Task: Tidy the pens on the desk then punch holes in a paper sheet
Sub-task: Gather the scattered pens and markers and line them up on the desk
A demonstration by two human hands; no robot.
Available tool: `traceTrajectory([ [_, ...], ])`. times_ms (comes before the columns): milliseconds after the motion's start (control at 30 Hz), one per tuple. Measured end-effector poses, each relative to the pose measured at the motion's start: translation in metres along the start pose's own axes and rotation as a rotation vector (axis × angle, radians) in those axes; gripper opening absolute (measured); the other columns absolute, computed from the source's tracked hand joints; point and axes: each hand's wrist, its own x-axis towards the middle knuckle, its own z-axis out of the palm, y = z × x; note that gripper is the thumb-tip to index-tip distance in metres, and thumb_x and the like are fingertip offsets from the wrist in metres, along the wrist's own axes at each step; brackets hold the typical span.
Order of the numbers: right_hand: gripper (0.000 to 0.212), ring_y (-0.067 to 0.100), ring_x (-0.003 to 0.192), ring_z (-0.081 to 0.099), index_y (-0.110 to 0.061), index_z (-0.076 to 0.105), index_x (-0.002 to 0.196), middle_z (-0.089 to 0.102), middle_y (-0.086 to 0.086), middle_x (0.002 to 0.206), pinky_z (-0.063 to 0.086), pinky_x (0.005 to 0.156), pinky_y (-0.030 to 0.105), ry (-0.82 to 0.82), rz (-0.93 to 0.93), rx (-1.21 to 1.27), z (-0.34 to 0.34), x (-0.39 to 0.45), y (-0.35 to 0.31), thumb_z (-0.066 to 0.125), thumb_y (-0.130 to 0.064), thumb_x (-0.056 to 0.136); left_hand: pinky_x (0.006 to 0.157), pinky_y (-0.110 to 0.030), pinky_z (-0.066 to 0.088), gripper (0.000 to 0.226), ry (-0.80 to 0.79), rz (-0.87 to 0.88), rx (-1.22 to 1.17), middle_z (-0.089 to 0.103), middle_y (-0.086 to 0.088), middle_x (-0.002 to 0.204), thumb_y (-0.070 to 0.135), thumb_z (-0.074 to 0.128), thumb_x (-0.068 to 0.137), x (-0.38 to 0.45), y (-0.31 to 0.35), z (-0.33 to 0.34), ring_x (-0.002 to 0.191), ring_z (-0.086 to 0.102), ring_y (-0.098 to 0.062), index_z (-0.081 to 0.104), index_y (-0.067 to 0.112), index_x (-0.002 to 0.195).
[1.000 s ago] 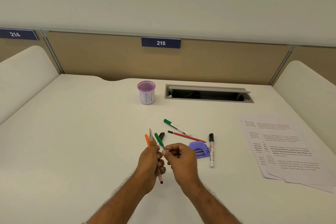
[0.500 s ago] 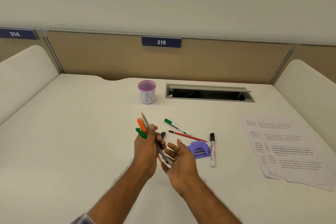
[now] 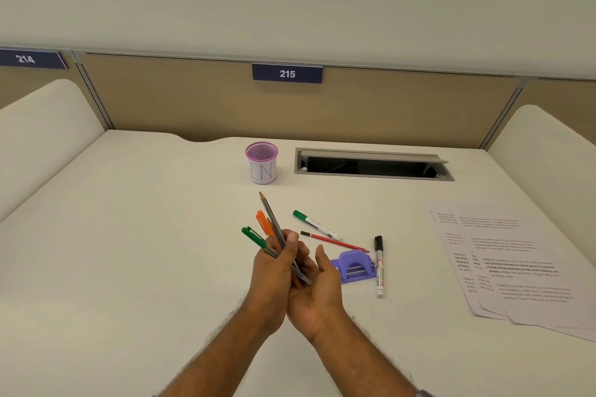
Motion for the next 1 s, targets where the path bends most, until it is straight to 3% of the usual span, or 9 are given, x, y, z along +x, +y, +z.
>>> traceTrajectory([
  [100, 0.054, 0.038, 0.109, 0.065, 0.000, 0.076, 0.096, 0.069, 0.020, 0.115, 0.043, 0.107, 0.049, 0.005, -0.015, -0.011, 0.000, 0.002, 0.000, 0.049, -0.047, 0.094, 0.061, -0.022, 0.056, 0.020, 0.044, -0.014, -0.064, 0.069, -0.001, 0.069, 0.038, 0.066, 0.082, 0.005, 0.004, -0.002, 0.063, 0.067, -0.009, 0.075, 0.024, 0.094],
  [200, 0.058, 0.037, 0.108, 0.066, -0.001, 0.076, 0.097, 0.068, 0.021, 0.117, 0.046, 0.103, 0.047, 0.035, -0.020, -0.003, -0.001, 0.005, 0.002, 0.046, -0.050, 0.094, 0.067, -0.022, 0.056, 0.016, 0.003, 0.003, 0.005, 0.068, -0.001, 0.073, 0.023, 0.058, 0.097, 0.006, 0.007, -0.008, 0.068, 0.067, -0.010, 0.068, 0.019, 0.109],
  [333, 0.056, 0.033, 0.100, 0.071, -0.003, 0.077, 0.095, 0.072, 0.018, 0.109, 0.053, 0.086, 0.044, 0.058, -0.022, -0.012, 0.000, 0.006, 0.007, 0.046, -0.049, 0.094, 0.071, -0.025, 0.059, 0.017, 0.042, -0.055, -0.010, 0.067, 0.001, 0.070, 0.021, 0.053, 0.101, 0.000, -0.008, -0.004, 0.068, 0.068, -0.009, 0.069, 0.018, 0.107],
  [500, 0.058, 0.023, 0.085, 0.073, -0.007, 0.079, 0.086, 0.073, 0.010, 0.080, 0.053, 0.088, 0.038, 0.123, -0.094, -0.216, -0.008, 0.013, 0.019, 0.041, -0.049, 0.098, 0.074, -0.025, 0.059, 0.029, 0.112, -0.108, -0.027, 0.050, -0.001, 0.058, 0.035, 0.049, 0.101, 0.000, -0.014, -0.012, 0.059, 0.058, -0.010, 0.067, 0.011, 0.100],
  [567, 0.055, 0.023, 0.092, 0.072, -0.011, 0.079, 0.087, 0.076, 0.010, 0.087, 0.051, 0.089, 0.038, 0.154, -0.165, -0.469, -0.005, 0.012, 0.021, 0.038, -0.047, 0.099, 0.078, -0.028, 0.058, 0.035, 0.105, -0.086, 0.084, 0.062, -0.004, 0.066, 0.037, 0.044, 0.102, 0.004, -0.006, -0.024, 0.074, 0.069, -0.019, 0.067, 0.011, 0.100],
  [633, 0.047, 0.022, 0.097, 0.069, -0.016, 0.076, 0.093, 0.076, 0.007, 0.096, 0.051, 0.082, 0.034, 0.174, -0.253, -0.744, 0.000, 0.011, 0.020, 0.038, -0.042, 0.101, 0.080, -0.033, 0.057, 0.038, 0.076, -0.045, 0.244, 0.076, 0.000, 0.086, 0.038, 0.040, 0.103, 0.008, 0.004, -0.036, 0.091, 0.073, -0.020, 0.070, 0.015, 0.099],
  [767, 0.022, 0.012, 0.087, 0.066, -0.030, 0.066, 0.095, 0.071, -0.006, 0.094, 0.051, 0.067, 0.021, 0.142, -0.403, -1.095, 0.007, 0.011, 0.022, 0.045, -0.034, 0.100, 0.109, -0.041, 0.039, 0.037, 0.042, -0.070, 0.296, 0.064, 0.008, 0.129, 0.039, 0.039, 0.104, 0.014, 0.021, -0.060, 0.123, 0.051, -0.016, 0.070, 0.023, 0.116],
  [900, 0.022, 0.007, 0.064, 0.067, -0.031, 0.072, 0.087, 0.074, -0.007, 0.078, 0.054, 0.058, 0.019, -0.043, -0.356, -1.300, 0.013, 0.011, 0.033, 0.053, -0.025, 0.097, 0.105, -0.052, 0.047, 0.036, -0.034, -0.219, 0.156, 0.069, -0.002, 0.126, 0.036, 0.043, 0.103, 0.021, 0.029, -0.081, 0.120, 0.061, -0.026, 0.068, 0.012, 0.111],
  [1000, 0.020, 0.011, 0.063, 0.068, -0.030, 0.074, 0.090, 0.074, -0.006, 0.075, 0.056, 0.058, 0.022, -0.093, -0.323, -1.365, 0.017, 0.015, 0.044, 0.057, -0.020, 0.095, 0.098, -0.048, 0.053, 0.033, -0.101, -0.318, 0.113, 0.072, -0.005, 0.122, 0.032, 0.044, 0.103, 0.027, 0.031, -0.098, 0.115, 0.066, -0.026, 0.064, 0.006, 0.105],
])
